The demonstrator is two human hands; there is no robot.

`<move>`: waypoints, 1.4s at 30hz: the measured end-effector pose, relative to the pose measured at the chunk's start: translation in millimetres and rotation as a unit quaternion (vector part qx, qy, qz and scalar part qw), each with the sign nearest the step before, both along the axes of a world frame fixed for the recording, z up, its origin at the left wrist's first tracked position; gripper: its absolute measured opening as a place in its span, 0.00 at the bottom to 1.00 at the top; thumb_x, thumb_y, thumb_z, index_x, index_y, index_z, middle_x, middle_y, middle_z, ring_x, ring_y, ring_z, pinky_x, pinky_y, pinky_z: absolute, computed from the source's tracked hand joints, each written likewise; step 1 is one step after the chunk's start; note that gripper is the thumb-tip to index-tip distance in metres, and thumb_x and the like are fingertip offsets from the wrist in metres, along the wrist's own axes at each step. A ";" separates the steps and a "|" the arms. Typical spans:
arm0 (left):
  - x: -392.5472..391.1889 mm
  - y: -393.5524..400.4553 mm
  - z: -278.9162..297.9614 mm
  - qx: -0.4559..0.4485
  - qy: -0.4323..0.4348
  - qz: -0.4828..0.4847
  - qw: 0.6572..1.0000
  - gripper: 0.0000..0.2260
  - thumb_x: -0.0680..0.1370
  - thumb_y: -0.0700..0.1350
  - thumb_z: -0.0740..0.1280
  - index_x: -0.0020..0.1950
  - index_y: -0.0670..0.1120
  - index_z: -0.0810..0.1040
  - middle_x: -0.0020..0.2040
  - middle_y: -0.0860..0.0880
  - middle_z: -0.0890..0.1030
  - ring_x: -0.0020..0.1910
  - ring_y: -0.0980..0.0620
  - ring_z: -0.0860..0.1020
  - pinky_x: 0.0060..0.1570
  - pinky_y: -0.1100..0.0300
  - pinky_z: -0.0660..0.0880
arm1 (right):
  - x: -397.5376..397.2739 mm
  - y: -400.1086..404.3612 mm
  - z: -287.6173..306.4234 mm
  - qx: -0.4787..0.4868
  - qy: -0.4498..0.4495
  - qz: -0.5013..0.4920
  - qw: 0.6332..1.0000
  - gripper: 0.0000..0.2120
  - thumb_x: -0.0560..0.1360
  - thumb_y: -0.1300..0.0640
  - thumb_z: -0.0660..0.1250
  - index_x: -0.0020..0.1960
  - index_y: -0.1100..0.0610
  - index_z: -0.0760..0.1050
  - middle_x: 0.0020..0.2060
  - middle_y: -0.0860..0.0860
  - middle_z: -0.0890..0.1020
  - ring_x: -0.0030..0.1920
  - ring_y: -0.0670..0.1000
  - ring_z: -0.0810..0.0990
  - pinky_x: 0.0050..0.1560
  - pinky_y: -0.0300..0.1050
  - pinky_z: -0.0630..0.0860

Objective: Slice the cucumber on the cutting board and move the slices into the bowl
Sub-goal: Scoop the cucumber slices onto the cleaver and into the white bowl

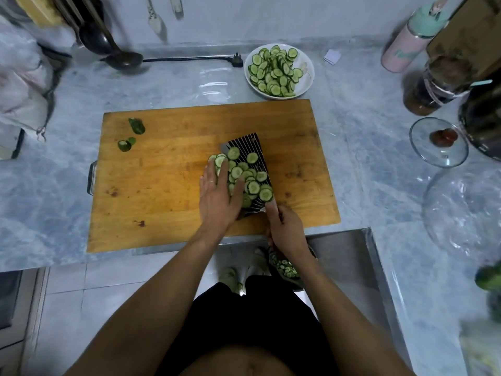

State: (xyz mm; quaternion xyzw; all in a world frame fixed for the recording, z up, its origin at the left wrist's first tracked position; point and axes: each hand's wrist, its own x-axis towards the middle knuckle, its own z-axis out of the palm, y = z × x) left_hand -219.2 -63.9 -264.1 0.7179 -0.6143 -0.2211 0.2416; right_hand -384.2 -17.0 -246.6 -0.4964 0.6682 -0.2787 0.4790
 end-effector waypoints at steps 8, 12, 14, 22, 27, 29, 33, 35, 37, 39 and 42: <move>-14.4 -22.1 1.1 0.009 0.016 0.116 0.993 0.33 0.78 0.67 0.57 0.78 0.50 0.60 0.79 0.43 0.56 0.79 0.45 0.50 0.77 0.49 0.49 | 0.5 -4.2 4.1 0.010 -0.007 0.014 1.000 0.21 0.83 0.45 0.57 0.41 0.59 0.73 0.25 0.59 0.76 0.22 0.54 0.75 0.24 0.44 0.70; -14.3 -28.7 0.4 0.002 0.037 0.088 0.995 0.37 0.75 0.69 0.56 0.77 0.48 0.63 0.78 0.43 0.60 0.77 0.44 0.55 0.74 0.44 0.57 | -0.4 -9.4 6.7 0.011 -0.019 0.025 0.999 0.22 0.83 0.45 0.57 0.41 0.62 0.72 0.26 0.62 0.76 0.21 0.53 0.74 0.24 0.44 0.70; -15.1 -33.3 -0.6 0.000 0.057 0.077 0.995 0.37 0.74 0.70 0.55 0.76 0.49 0.65 0.77 0.44 0.61 0.76 0.44 0.57 0.73 0.44 0.59 | -0.5 -13.5 7.2 0.019 -0.017 0.035 0.999 0.23 0.83 0.44 0.57 0.43 0.63 0.74 0.27 0.63 0.77 0.22 0.52 0.75 0.24 0.44 0.70; -21.6 -42.5 2.4 0.005 0.120 0.107 0.987 0.34 0.75 0.68 0.58 0.74 0.50 0.68 0.77 0.49 0.62 0.76 0.47 0.59 0.73 0.44 0.59 | -3.4 -33.8 16.3 0.042 -0.031 0.043 0.998 0.22 0.83 0.43 0.56 0.39 0.58 0.71 0.27 0.53 0.76 0.22 0.51 0.75 0.23 0.42 0.70; -27.5 -55.0 11.1 -0.006 0.164 0.142 0.976 0.36 0.72 0.71 0.57 0.73 0.51 0.71 0.76 0.48 0.65 0.74 0.47 0.64 0.70 0.43 0.65 | -13.4 -45.6 19.6 0.056 -0.050 0.041 0.996 0.22 0.82 0.43 0.58 0.39 0.58 0.72 0.27 0.53 0.76 0.22 0.51 0.75 0.23 0.43 0.71; -29.4 -60.8 15.8 -0.010 0.136 0.126 0.983 0.35 0.72 0.70 0.58 0.73 0.51 0.71 0.77 0.47 0.64 0.74 0.46 0.62 0.71 0.43 0.64 | -18.6 -52.0 23.1 0.054 -0.053 0.048 0.996 0.22 0.82 0.43 0.57 0.38 0.58 0.71 0.27 0.53 0.76 0.23 0.51 0.75 0.24 0.43 0.70; -36.5 -71.7 21.9 -0.017 0.035 0.026 0.999 0.34 0.73 0.69 0.61 0.75 0.53 0.67 0.78 0.46 0.59 0.77 0.44 0.56 0.73 0.45 0.59 | -27.0 -64.4 31.0 0.061 -0.079 0.048 0.994 0.22 0.83 0.45 0.57 0.38 0.58 0.70 0.26 0.54 0.75 0.22 0.51 0.73 0.23 0.41 0.69; -43.8 -80.1 25.4 -0.007 -0.013 -0.011 1.000 0.35 0.72 0.70 0.63 0.76 0.55 0.65 0.78 0.45 0.59 0.77 0.44 0.56 0.73 0.44 0.59 | -31.9 -70.6 34.1 0.060 -0.081 0.042 0.994 0.22 0.83 0.45 0.57 0.38 0.60 0.70 0.25 0.53 0.75 0.22 0.51 0.72 0.23 0.41 0.69; -51.6 -89.6 29.8 0.008 -0.041 -0.036 0.998 0.36 0.72 0.70 0.63 0.76 0.57 0.63 0.79 0.45 0.58 0.77 0.45 0.55 0.73 0.44 0.59 | -38.0 -78.9 39.2 0.058 -0.082 0.037 0.994 0.22 0.83 0.45 0.58 0.38 0.59 0.69 0.25 0.52 0.75 0.22 0.50 0.72 0.24 0.41 0.70; -58.3 -99.9 33.2 0.012 -0.038 -0.044 0.998 0.35 0.73 0.69 0.63 0.76 0.57 0.63 0.79 0.46 0.57 0.78 0.46 0.53 0.73 0.46 0.60 | -45.0 -88.2 44.9 0.055 -0.076 0.041 0.995 0.22 0.83 0.44 0.58 0.38 0.59 0.69 0.25 0.51 0.75 0.23 0.48 0.72 0.24 0.38 0.69; -68.0 -114.4 40.2 0.004 -0.030 -0.053 0.998 0.30 0.76 0.64 0.64 0.76 0.55 0.65 0.79 0.46 0.57 0.78 0.47 0.52 0.72 0.47 0.63 | -53.4 -102.0 51.0 0.039 -0.058 0.038 0.997 0.22 0.83 0.44 0.57 0.38 0.59 0.69 0.26 0.51 0.75 0.22 0.46 0.72 0.23 0.35 0.67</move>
